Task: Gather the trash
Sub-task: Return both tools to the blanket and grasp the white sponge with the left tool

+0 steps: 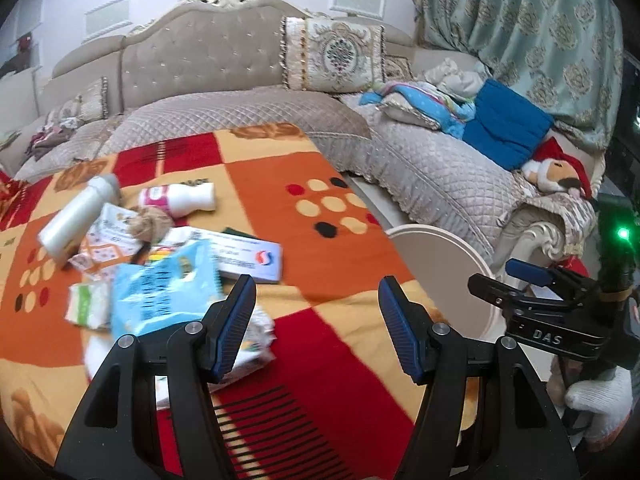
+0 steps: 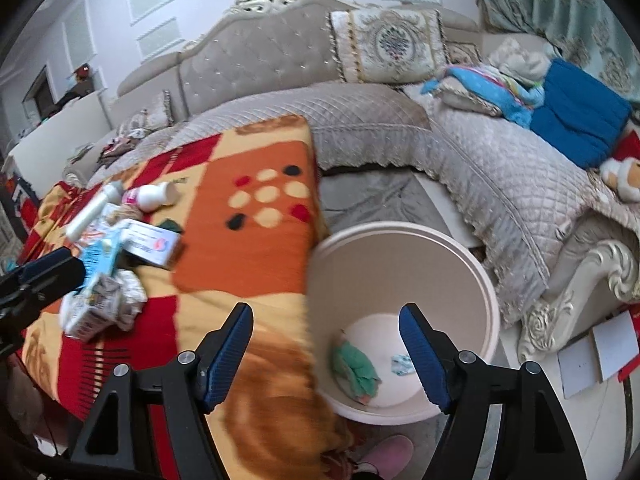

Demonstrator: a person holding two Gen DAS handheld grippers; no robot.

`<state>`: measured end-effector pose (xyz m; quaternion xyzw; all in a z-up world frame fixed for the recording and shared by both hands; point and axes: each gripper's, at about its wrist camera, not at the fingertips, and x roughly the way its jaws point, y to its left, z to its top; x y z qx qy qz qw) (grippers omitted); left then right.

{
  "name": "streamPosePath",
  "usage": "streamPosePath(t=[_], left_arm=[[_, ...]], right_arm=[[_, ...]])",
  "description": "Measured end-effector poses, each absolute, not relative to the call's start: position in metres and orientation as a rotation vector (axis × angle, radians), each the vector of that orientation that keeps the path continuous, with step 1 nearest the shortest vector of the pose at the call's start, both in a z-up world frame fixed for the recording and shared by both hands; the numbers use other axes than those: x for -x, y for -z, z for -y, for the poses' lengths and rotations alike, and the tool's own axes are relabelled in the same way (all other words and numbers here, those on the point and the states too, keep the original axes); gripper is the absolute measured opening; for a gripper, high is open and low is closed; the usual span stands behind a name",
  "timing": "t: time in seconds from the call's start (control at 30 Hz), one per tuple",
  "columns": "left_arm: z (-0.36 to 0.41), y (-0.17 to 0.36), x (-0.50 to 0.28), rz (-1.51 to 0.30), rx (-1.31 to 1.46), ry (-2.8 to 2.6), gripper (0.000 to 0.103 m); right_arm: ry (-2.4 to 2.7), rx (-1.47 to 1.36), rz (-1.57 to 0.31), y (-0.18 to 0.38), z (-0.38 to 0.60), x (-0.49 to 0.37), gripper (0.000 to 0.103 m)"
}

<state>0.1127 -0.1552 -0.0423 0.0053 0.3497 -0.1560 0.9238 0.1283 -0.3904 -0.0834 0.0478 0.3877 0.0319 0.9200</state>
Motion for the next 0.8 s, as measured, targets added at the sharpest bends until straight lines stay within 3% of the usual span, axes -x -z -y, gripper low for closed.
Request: streamPosePath(t=[0.1, 0.47, 0.8], left_arm=[[0.131, 0.041, -0.109, -0.710, 0.007, 0.288, 0.063], [0.031, 0.045, -0.097, -0.706, 0.049, 0.137, 0.063], [-0.051, 0.084, -0.103, -0.796, 0.063, -0.030, 0.063]], right_arm=[[-0.095, -0.082, -0.781, 0.077, 0.374, -0.127, 0.080], [-0.201, -0.031, -0.772, 0.069, 0.308, -0.136, 0.081], [-0.268, 0.008, -0.805, 0.080, 0.261, -0.156, 0.083]])
